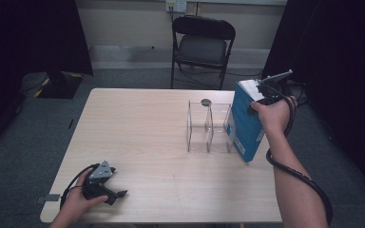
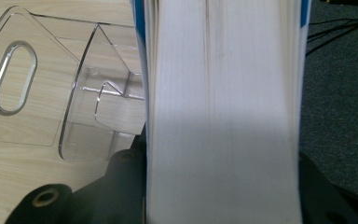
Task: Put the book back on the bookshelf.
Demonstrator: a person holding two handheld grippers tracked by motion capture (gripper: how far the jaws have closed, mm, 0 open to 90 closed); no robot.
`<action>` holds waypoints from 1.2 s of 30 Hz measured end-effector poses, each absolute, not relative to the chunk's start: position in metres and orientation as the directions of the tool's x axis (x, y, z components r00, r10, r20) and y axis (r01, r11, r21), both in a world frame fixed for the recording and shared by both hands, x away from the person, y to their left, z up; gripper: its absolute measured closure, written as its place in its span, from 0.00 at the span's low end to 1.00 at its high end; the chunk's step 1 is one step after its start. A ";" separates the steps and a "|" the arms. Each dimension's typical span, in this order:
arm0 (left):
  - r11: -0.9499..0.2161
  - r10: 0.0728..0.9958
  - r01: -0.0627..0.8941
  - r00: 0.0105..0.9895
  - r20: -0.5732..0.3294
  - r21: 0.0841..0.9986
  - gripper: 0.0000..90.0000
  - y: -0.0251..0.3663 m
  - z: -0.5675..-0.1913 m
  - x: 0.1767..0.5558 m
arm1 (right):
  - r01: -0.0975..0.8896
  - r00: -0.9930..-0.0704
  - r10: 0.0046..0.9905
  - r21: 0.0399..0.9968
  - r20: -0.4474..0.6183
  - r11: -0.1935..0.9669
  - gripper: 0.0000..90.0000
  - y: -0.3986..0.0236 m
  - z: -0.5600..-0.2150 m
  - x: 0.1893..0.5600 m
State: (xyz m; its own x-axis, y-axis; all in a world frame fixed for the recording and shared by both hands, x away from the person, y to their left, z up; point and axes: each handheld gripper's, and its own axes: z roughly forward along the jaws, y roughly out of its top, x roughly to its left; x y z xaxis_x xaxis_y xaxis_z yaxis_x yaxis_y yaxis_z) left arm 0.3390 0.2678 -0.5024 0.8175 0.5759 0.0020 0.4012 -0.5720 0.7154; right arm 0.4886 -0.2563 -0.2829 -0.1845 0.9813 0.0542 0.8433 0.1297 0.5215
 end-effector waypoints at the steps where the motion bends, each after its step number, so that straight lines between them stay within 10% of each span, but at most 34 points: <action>1: -0.572 0.576 0.401 0.818 0.002 0.715 0.00 0.268 -0.502 0.339 | 0.845 -0.186 0.981 0.519 0.054 0.131 0.68 -0.257 -0.283 0.488; 36: -0.572 0.574 0.401 0.819 0.001 0.715 0.00 0.268 -0.502 0.339 | 0.849 -0.196 0.980 0.506 0.029 0.155 0.69 -0.250 -0.277 0.489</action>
State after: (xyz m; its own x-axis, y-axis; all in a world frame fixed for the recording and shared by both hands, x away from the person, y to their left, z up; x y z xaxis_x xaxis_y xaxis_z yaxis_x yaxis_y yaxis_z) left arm 0.3390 0.2676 -0.5025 0.8186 0.5743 0.0006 0.4011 -0.5725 0.7151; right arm 0.4887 -0.2502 -0.2767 -0.1962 0.9801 0.0290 0.8486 0.1549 0.5059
